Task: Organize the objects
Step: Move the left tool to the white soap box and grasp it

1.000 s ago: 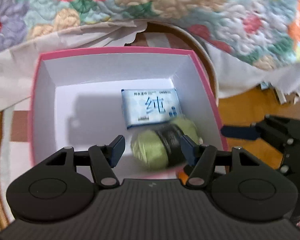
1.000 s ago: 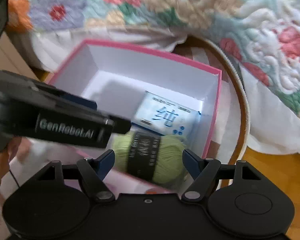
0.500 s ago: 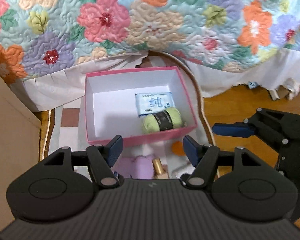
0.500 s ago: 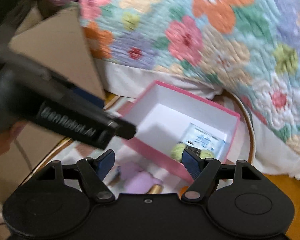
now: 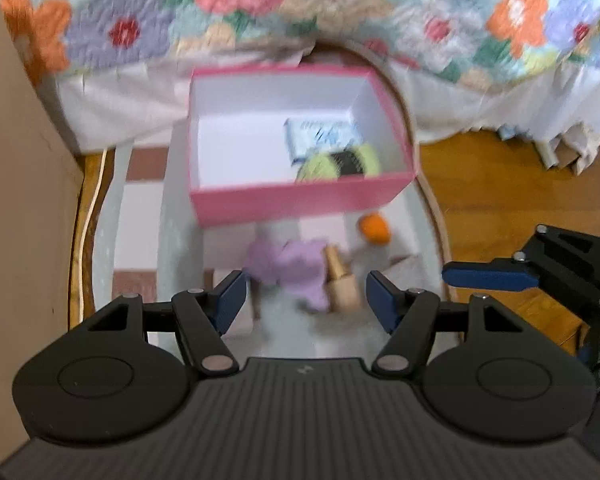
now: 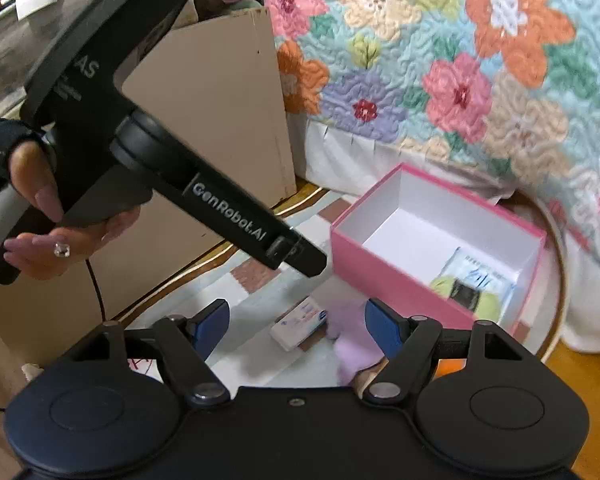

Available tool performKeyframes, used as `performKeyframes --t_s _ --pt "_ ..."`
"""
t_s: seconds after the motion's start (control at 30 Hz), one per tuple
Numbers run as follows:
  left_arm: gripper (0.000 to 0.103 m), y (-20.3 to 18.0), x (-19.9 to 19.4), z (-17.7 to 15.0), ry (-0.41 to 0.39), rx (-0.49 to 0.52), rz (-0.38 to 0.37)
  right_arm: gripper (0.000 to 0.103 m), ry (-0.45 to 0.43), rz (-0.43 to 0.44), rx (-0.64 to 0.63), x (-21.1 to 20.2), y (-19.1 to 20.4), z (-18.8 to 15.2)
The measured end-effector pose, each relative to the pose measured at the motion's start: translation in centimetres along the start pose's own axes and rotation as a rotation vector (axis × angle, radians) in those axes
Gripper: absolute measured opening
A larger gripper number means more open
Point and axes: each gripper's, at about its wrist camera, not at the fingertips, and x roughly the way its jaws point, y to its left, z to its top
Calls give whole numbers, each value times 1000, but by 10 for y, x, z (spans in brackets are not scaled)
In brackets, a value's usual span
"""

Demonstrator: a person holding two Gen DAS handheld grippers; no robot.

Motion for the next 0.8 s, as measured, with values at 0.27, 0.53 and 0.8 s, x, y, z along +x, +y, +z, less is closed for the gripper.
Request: performKeyframes --t_s 0.27,0.53,0.8 --pt "63 45 71 -26 5 -62 16 79 -33 12 102 64 4 -43" --pt "62 68 129 -37 -33 -82 64 79 -54 -55 109 134 14 -67" --pt "55 94 157 -48 34 -61 37 79 -10 -93 107 192 15 -77"
